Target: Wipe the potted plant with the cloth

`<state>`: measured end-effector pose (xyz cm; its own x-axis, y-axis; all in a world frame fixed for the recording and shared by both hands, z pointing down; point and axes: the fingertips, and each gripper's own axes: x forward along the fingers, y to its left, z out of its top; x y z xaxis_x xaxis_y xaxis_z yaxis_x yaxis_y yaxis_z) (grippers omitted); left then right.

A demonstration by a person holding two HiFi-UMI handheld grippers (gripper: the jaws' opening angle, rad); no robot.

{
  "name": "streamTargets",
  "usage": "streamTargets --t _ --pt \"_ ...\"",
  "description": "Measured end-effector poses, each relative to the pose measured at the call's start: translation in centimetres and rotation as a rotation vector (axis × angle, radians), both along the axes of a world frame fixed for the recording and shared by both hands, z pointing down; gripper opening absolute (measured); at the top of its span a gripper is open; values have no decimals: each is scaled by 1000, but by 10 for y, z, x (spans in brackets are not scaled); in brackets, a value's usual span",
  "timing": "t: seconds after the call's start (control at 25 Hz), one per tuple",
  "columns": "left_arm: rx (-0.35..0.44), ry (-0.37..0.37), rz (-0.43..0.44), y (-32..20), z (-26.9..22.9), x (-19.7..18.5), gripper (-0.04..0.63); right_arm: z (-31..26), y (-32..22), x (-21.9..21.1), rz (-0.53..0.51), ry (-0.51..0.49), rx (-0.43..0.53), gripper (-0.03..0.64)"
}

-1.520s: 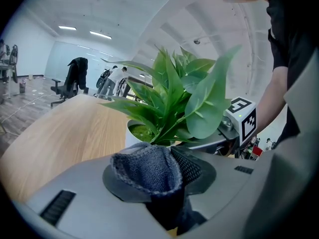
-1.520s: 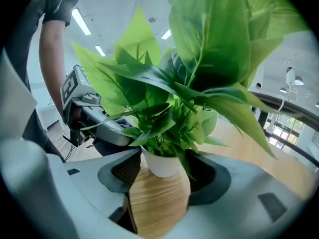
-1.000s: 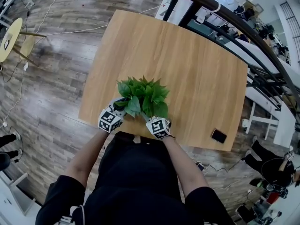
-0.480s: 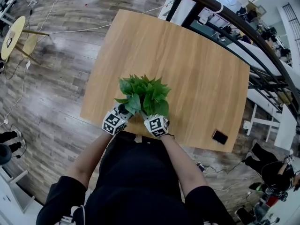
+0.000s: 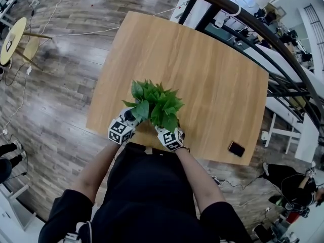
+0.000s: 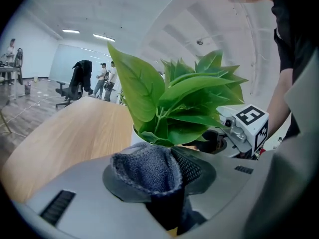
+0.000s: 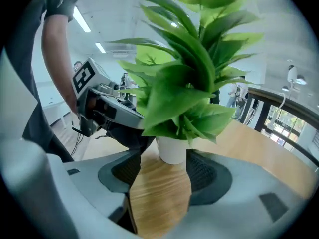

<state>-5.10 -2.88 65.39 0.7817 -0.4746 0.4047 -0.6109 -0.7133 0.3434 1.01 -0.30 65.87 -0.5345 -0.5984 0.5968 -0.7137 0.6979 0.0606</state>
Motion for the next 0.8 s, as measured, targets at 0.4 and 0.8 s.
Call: streamTargets --t 0.4,0.8 --pt "3 -15 8 -6 -3 4 144 -22 -27 -6 -117 -4 92 273" --pt "6 -20 35 10 0 8 144 -18 -3 -29 -124 -33 87 273"
